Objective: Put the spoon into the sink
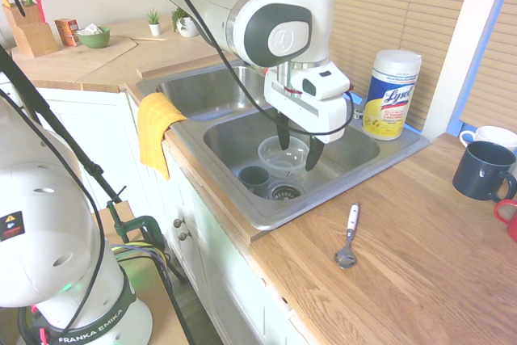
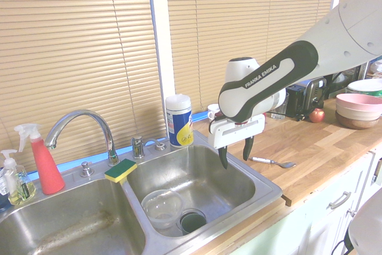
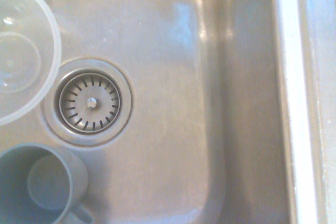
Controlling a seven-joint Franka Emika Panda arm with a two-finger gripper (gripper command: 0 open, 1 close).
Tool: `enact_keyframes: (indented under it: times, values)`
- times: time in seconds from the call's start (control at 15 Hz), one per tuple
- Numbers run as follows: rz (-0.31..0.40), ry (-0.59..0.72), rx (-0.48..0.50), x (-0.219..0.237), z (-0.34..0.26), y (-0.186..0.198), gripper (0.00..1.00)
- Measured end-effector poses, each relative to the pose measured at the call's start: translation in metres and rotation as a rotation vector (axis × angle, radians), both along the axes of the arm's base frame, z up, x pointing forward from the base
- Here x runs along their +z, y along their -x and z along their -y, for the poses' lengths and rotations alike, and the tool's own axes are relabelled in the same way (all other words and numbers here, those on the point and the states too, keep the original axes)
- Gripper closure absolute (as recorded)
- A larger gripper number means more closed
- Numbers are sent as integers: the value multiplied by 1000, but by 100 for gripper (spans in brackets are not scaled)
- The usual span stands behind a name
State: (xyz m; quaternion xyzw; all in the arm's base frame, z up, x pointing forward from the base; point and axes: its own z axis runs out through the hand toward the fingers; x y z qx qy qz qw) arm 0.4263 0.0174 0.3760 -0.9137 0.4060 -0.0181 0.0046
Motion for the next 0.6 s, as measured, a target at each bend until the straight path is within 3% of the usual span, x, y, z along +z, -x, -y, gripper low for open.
enact_keyframes:
  times: [0.6]
  values:
    - [84,36,82,15,33,-6,0]
